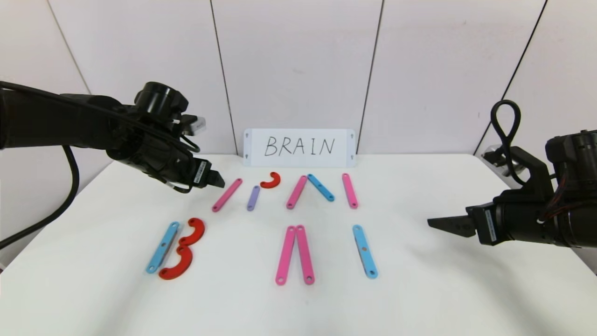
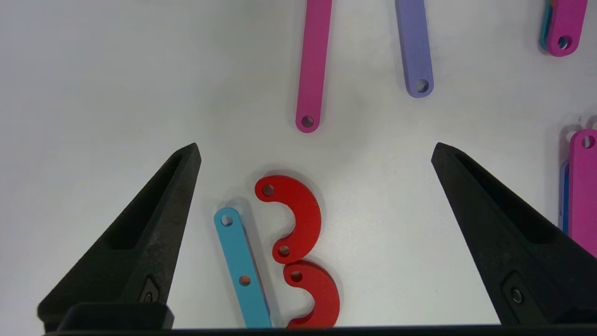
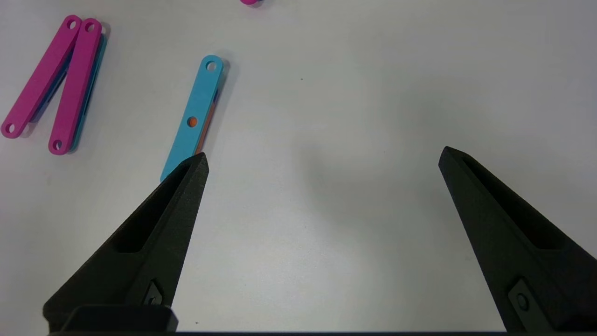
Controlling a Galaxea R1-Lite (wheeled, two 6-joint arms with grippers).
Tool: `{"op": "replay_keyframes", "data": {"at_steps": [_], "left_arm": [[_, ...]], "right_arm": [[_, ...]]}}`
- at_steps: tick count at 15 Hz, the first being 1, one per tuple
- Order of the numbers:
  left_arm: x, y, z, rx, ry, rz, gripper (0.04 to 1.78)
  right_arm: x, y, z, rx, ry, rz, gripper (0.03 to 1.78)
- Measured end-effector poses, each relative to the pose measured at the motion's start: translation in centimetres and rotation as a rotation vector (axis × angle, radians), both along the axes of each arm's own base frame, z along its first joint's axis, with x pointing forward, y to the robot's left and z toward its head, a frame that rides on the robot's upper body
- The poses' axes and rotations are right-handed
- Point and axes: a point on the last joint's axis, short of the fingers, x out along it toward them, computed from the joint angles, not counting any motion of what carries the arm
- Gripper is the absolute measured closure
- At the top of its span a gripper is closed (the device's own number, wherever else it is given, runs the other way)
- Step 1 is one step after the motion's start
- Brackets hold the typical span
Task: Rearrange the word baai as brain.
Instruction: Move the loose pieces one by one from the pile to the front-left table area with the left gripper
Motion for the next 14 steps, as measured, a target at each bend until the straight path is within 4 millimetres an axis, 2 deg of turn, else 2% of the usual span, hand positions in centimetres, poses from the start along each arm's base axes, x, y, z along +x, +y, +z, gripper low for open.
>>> {"op": "replay_keyframes", "data": {"at_steps": [6,10,14], "left_arm": [[3.3,-0.7,-1.7,0.006,-0.016,-0.010,0.09],[5.5,-1.2,-4.0,0.011,0.016,-0.009,0.09],[6.9,-1.6,-5.9,0.009,0.046,0.000,0.09]], "right_arm": [[0.0,0.0,0.0,0.000,0.001,0.000,0.08],[0.0,0.0,0.0,0.000,0.003,0.000,0.08],[0.1,0.0,-0.1,-0.001,0.002,0.000,0.08]]}}
